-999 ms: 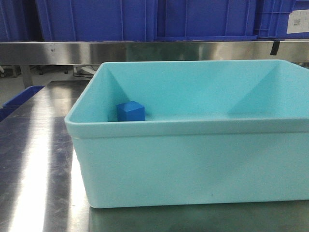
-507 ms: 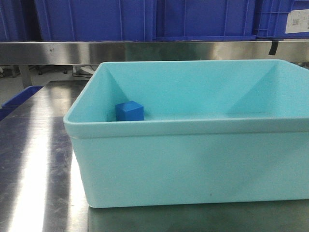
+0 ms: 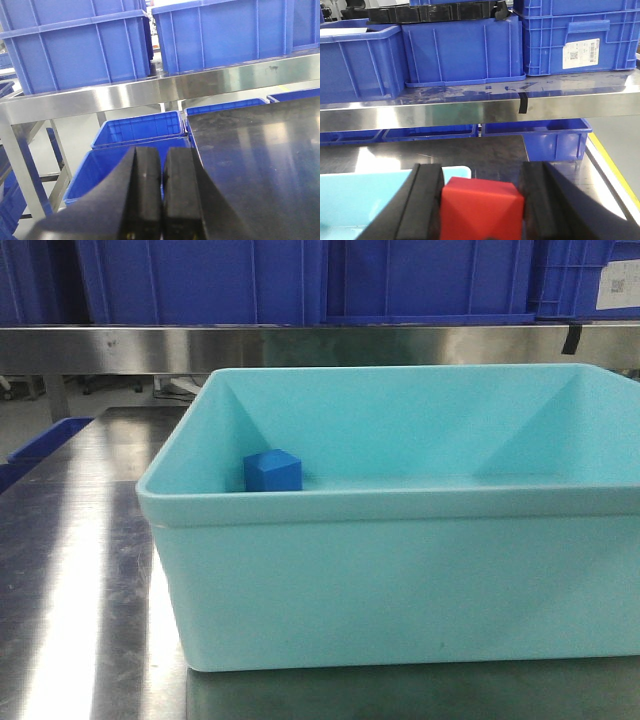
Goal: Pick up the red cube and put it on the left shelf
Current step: 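Lift the red cube out of the bin with the right gripper, then turn the base away from the table holding the red cube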
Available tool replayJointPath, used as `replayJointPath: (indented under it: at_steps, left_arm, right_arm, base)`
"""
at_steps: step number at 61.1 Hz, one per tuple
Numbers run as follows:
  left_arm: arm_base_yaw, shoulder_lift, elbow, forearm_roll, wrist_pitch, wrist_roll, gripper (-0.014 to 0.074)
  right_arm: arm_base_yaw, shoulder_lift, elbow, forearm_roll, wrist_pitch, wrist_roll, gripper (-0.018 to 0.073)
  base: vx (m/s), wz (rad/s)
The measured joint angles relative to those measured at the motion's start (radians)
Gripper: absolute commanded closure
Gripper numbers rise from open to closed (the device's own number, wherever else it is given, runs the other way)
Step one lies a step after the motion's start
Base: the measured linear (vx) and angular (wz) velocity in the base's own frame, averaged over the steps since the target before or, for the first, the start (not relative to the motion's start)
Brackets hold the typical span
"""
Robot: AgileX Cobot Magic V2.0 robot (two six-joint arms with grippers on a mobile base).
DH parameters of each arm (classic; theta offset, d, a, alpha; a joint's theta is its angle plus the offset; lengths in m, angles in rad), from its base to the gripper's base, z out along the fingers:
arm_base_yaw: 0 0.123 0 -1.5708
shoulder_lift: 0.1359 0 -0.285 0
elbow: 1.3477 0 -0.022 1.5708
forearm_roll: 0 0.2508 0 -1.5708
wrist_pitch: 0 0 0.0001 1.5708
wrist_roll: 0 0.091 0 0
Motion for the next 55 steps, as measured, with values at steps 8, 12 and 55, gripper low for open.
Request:
replayJointPath:
  at_steps: [8, 12, 55]
  left_arm:
    - [0.0, 0.0, 0.0, 0.0, 0.0, 0.0, 0.0491]
    - [0.0, 0.0, 0.0, 0.0, 0.0, 0.0, 0.0491]
    - [0.0, 0.0, 0.0, 0.0, 0.0, 0.0, 0.0491]
  right_arm:
    - [0.0, 0.0, 0.0, 0.0, 0.0, 0.0, 0.051]
    - [0.0, 0.0, 0.0, 0.0, 0.0, 0.0, 0.051]
    - [0.0, 0.0, 0.0, 0.0, 0.0, 0.0, 0.051]
  base:
    - [0.0, 0.0]
    - [0.0, 0.0]
    - [0.0, 0.06]
